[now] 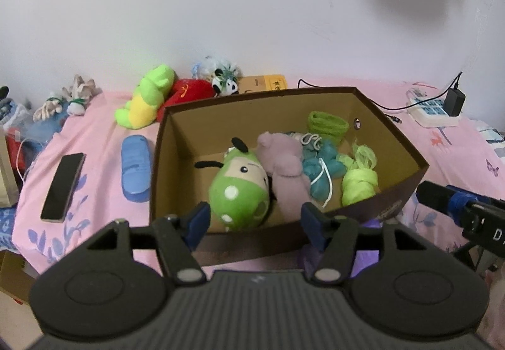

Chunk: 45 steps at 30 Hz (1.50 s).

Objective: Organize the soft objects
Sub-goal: 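Withdraw both grippers from the box toward the white bag and yellow towel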

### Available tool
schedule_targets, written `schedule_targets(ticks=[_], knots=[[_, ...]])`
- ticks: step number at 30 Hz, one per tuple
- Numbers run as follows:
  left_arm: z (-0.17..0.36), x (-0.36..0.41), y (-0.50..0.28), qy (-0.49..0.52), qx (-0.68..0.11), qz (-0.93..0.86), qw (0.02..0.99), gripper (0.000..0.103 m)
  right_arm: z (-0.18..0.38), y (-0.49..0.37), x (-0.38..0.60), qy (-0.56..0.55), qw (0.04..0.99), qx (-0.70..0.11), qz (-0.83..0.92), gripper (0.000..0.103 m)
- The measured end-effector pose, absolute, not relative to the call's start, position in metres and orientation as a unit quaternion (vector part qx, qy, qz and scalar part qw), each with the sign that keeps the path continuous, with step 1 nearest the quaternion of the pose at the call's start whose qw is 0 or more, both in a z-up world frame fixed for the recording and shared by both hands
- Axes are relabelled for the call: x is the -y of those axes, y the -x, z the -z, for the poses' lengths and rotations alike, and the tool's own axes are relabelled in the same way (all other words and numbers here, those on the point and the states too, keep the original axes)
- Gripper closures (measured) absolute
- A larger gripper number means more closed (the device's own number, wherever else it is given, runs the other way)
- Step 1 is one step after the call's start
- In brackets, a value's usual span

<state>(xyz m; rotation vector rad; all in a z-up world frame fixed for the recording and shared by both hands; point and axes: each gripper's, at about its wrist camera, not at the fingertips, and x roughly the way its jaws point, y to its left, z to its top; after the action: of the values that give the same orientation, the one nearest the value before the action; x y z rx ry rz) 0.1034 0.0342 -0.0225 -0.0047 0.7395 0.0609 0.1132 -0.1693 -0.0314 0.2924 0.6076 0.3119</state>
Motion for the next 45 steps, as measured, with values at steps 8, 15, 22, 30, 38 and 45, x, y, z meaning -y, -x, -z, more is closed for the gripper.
schedule_targets(ticks=[8, 15, 22, 30, 38, 45], knots=[[0.024, -0.037, -0.084, 0.004, -0.37, -0.033, 0.929, 0.037, 0.037, -0.092, 0.176, -0.151, 0.929, -0.307, -0.144, 0.078], [0.028, -0.038, -0.068, 0.008, -0.375, -0.032, 0.927, 0.037, 0.044, -0.075, 0.18, -0.162, 0.923, -0.322, -0.137, 0.078], [0.041, -0.041, -0.052, 0.014, -0.388, -0.028, 0.921, 0.037, 0.054, -0.06, 0.184, -0.164, 0.915, -0.342, -0.136, 0.078], [0.066, -0.056, -0.032, 0.041, -0.413, -0.028, 0.91, 0.037, 0.063, -0.048, 0.184, -0.155, 0.911, -0.358, -0.134, 0.078], [0.094, -0.069, -0.008, 0.065, -0.438, -0.007, 0.897, 0.036, 0.069, -0.042, 0.189, -0.147, 0.908, -0.37, -0.126, 0.078], [0.11, -0.069, -0.002, 0.087, -0.446, 0.021, 0.891, 0.036, 0.076, -0.043, 0.19, -0.148, 0.902, -0.386, -0.12, 0.078]])
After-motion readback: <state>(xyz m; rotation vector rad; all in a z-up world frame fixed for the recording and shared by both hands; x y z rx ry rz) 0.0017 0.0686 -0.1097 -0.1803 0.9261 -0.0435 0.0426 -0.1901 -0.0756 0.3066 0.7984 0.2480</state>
